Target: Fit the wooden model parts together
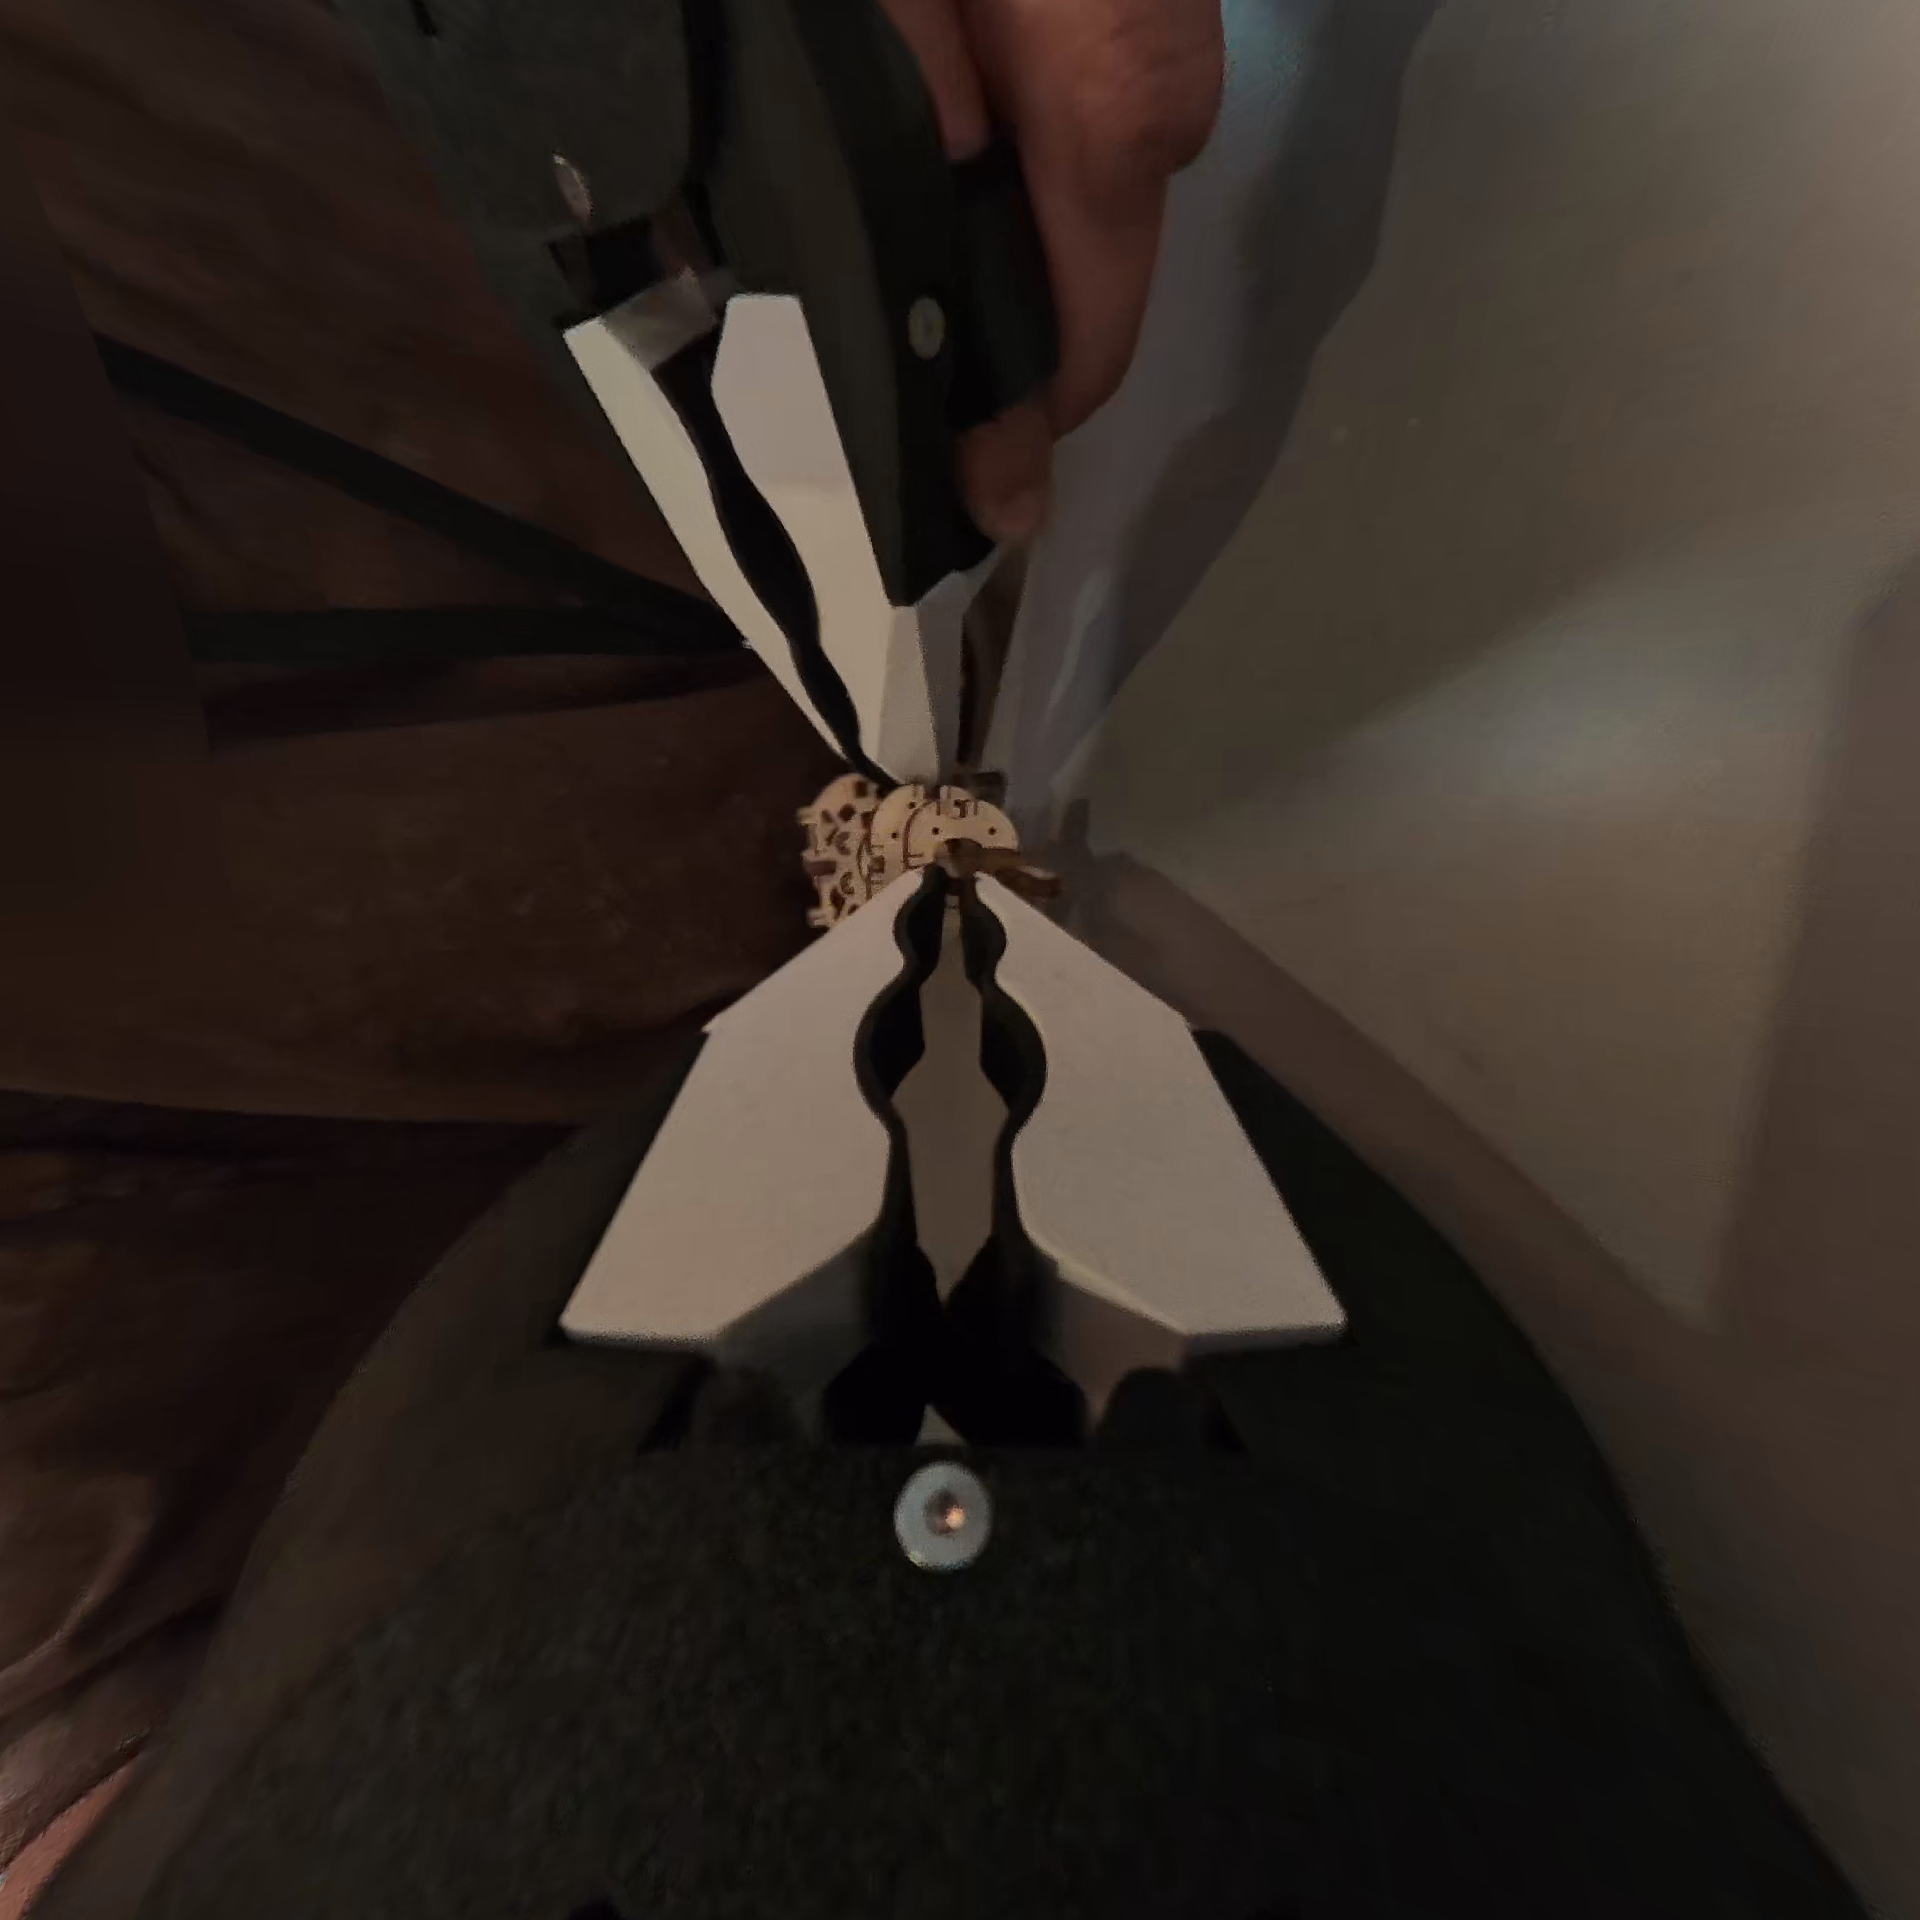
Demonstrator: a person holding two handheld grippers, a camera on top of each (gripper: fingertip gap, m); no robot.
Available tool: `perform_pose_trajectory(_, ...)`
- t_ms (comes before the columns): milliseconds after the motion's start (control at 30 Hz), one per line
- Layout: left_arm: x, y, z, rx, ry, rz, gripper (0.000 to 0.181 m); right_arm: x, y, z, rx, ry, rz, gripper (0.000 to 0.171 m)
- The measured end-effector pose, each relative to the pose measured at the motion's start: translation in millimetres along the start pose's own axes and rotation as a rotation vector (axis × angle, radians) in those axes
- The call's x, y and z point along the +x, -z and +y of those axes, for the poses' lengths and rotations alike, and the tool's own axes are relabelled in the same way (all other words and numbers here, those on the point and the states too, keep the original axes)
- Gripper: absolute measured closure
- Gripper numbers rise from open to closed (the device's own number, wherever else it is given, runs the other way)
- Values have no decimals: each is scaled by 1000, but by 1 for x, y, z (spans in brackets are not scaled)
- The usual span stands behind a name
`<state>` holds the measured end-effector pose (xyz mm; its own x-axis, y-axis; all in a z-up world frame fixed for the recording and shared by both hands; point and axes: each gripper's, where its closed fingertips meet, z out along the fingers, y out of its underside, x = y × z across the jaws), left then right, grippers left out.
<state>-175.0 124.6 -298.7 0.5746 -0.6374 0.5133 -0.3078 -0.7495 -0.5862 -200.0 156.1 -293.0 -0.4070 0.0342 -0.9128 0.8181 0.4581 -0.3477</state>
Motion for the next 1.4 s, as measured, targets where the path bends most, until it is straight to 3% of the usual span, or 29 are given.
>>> perform_pose_trajectory(500,-4,10,8,47,-9,-44,181,0,8,-21,221,-95,-42,171)
perform_pose_trajectory(1067,-26,19,26,41,40,-163,181,14,15,-31,282,-230,-43,170)
perform_pose_trajectory(1400,-25,38,20,142,77,-225,175,19,19,-35,306,-230,-24,170)
